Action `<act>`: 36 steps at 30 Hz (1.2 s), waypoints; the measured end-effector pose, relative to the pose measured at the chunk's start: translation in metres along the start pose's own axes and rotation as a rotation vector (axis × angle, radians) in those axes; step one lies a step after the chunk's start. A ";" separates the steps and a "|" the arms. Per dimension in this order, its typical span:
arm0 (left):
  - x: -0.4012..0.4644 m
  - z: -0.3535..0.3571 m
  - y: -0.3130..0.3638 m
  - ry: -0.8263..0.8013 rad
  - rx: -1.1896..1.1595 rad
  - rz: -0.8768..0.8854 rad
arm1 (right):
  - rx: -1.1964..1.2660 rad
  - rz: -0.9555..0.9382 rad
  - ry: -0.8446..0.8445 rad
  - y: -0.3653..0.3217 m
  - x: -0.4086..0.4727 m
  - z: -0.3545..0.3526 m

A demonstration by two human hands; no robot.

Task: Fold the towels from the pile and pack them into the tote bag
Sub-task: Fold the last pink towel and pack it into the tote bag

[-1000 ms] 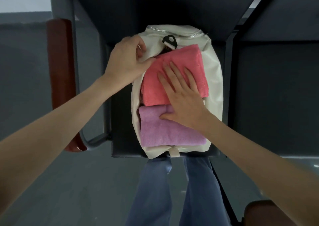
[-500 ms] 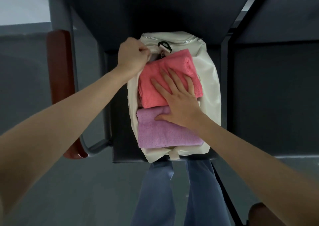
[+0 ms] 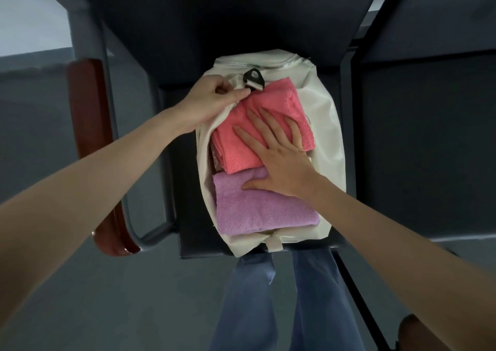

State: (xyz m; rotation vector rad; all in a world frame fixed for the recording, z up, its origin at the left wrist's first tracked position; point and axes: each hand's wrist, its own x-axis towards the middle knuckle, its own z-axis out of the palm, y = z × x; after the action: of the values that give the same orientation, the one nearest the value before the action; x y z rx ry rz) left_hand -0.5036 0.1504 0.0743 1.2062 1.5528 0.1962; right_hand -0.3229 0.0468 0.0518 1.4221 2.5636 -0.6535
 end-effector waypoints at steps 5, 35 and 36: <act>0.003 -0.026 0.016 -0.009 0.386 0.166 | 0.003 -0.004 -0.003 0.001 0.000 0.001; -0.118 0.032 -0.045 0.538 0.475 -0.291 | -0.073 -0.021 -0.029 -0.005 0.004 -0.011; -0.124 0.033 -0.048 0.552 0.455 -0.294 | -0.084 -0.010 -0.014 -0.008 0.002 -0.010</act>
State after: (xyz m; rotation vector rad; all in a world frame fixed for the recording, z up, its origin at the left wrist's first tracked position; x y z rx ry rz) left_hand -0.5201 0.0186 0.1086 1.3132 2.3288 -0.0292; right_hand -0.3302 0.0492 0.0630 1.3748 2.5564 -0.5488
